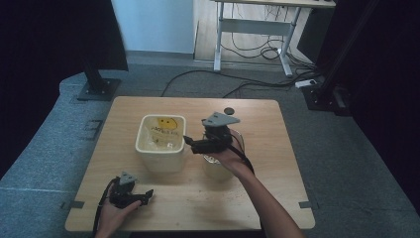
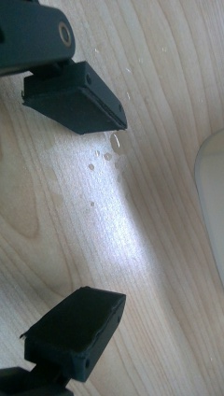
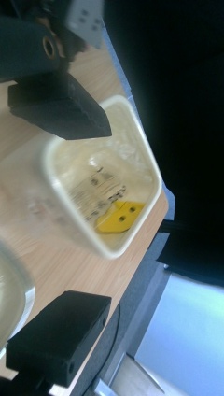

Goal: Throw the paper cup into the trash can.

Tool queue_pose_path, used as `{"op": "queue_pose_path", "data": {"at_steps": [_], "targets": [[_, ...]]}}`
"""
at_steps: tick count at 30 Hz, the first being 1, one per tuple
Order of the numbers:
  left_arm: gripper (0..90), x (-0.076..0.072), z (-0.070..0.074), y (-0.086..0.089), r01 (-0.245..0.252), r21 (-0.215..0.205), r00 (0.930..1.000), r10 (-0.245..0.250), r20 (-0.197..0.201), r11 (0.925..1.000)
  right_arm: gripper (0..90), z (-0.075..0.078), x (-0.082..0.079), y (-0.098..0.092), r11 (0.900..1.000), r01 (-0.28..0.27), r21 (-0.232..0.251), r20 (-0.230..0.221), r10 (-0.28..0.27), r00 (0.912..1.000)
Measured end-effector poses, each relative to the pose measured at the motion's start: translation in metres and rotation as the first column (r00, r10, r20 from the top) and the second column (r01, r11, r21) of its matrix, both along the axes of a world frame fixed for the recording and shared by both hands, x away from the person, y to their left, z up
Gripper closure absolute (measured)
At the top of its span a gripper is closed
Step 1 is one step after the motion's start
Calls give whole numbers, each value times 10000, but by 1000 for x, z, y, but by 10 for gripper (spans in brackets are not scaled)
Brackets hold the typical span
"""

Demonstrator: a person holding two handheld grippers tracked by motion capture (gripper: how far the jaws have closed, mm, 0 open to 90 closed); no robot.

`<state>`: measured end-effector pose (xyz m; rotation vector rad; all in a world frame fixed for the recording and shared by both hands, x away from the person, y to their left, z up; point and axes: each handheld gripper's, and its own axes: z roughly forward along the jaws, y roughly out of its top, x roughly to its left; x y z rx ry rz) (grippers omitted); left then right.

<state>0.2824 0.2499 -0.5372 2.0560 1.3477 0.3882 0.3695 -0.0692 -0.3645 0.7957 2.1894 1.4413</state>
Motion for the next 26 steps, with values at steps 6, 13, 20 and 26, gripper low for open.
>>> {"op": "queue_pose_path", "data": {"at_steps": [6, 13, 20, 26], "targets": [[148, 0, 0, -1, -38, 16, 10000, 38, 12, 10000, 190, -17, -25, -50, 9985, 432, 327, 182, -438, 9989], [148, 1, 0, -2, -11, 19, 10000, 11, -12, 10000, 214, -42, -46, -88, 9930, 881, 781, 168, -897, 9958], [148, 2, 0, -2, 14, 14, 10000, -14, -3, 10000, 231, -61, -67, -114, 9865, 1132, 1184, 355, -1181, 9924], [149, 3, 0, -3, -6, 11, 10000, 6, -5, 10000, 231, -71, -74, -123, 9828, 1274, 1339, 384, -1336, 9903]]}}
